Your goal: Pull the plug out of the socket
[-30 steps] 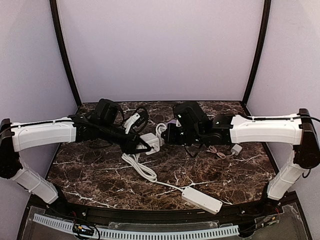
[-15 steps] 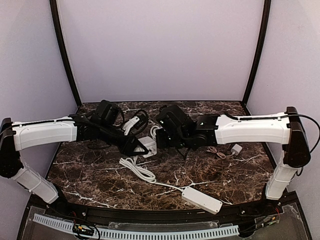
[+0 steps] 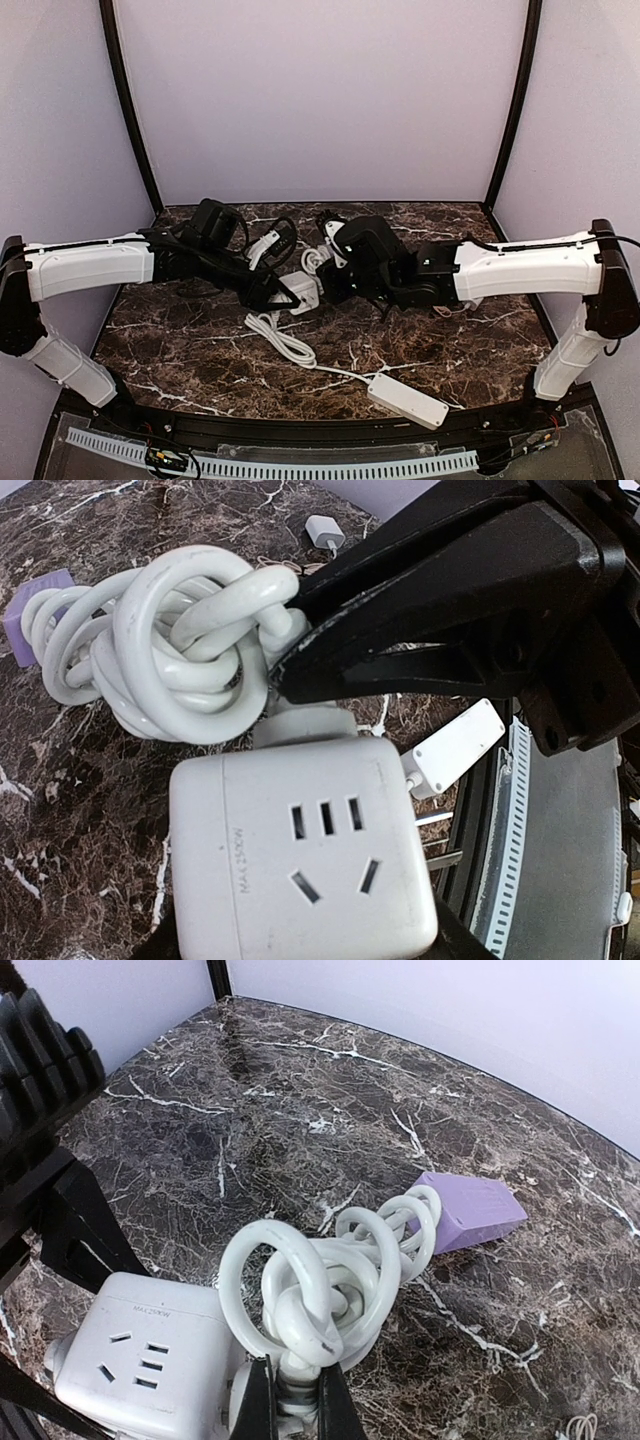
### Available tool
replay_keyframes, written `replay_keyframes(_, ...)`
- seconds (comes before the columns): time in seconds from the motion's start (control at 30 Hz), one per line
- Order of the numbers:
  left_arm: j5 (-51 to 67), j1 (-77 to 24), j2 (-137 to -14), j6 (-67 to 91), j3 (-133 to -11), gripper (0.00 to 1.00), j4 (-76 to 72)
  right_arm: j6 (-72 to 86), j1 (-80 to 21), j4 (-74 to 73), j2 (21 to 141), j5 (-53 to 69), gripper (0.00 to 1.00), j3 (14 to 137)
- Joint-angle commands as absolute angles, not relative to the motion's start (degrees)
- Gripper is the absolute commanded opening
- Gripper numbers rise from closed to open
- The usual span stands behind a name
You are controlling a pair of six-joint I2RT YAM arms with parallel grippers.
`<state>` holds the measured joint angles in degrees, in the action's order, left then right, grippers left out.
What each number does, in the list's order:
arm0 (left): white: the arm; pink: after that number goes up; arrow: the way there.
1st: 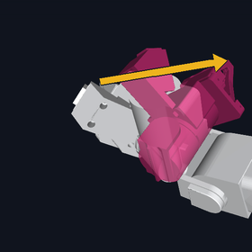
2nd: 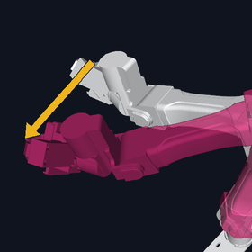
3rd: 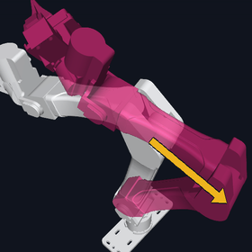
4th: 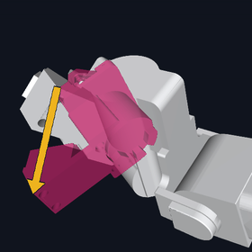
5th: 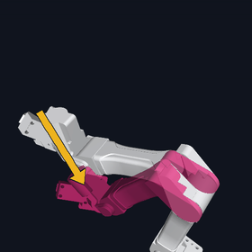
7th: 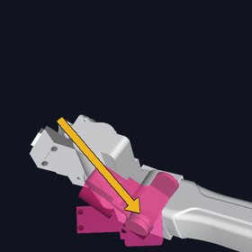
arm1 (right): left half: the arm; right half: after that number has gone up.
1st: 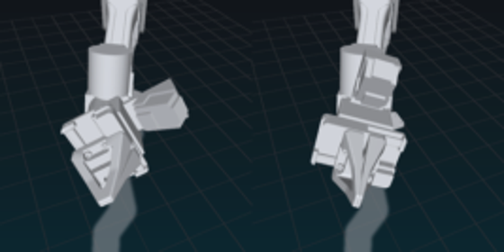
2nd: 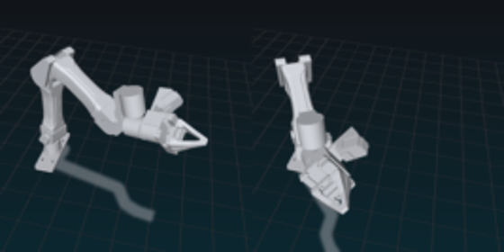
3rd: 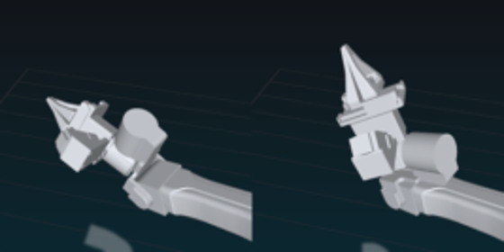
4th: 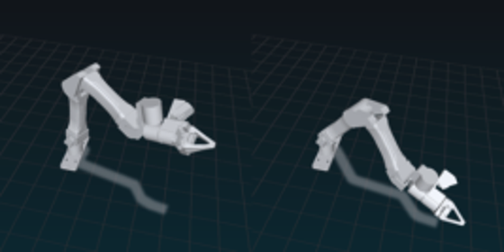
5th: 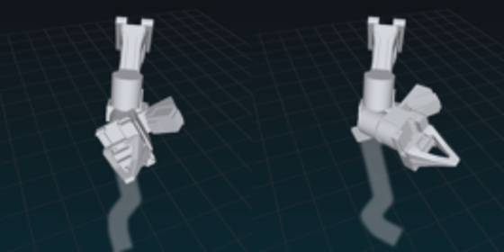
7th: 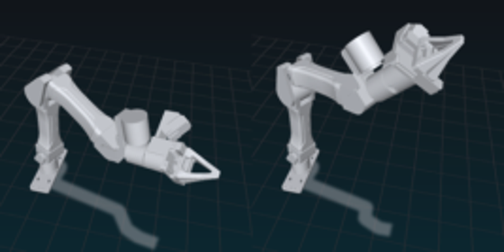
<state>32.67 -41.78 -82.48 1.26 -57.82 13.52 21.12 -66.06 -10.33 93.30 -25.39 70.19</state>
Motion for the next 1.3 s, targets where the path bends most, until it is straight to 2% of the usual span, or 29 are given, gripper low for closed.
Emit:
replay_keyframes(0.0, 34.2, -41.4, -80.3, 1.5, -58.1, 0.01, 11.0, 15.5, -66.9, -5.6, 90.7, -22.9, 0.00, 68.1)
replay_keyframes(0.13, 33.2, -41.4, -80.5, 1.5, -58.0, 0.01, 11.2, 19.6, -66.9, -7.2, 91.1, -24.4, 0.00, 69.8)
replay_keyframes(0.3, 29.9, -41.4, -81.0, 1.0, -58.3, 0.01, 12.2, 33.9, -66.2, -18.0, 93.6, -29.5, 0.00, 76.4)
replay_keyframes(0.57, 30.5, -41.4, -79.6, 0.8, -57.7, 0.01, 11.4, 45.5, -58.1, -18.1, 91.2, -16.0, 0.00, 72.4)
replay_keyframes(0.83, 30.1, -41.4, -79.4, 0.6, -57.7, 0.01, 11.5, 45.4, -56.1, -18.4, 90.5, -14.3, 0.00, 71.6)
replay_keyframes(1.1, 31.9, -40.6, -79.5, 1.6, -57.7, 0.01, 10.8, 38.0, -56.6, -11.1, 86.1, -13.8, 0.00, 65.8)
replay_keyframes(1.27, 37.3, -35.6, -79.0, 6.2, -56.8, 0.01, 6.9, 32.9, -57.4, -14.8, 83.9, -22.7, 0.00, 66.1)
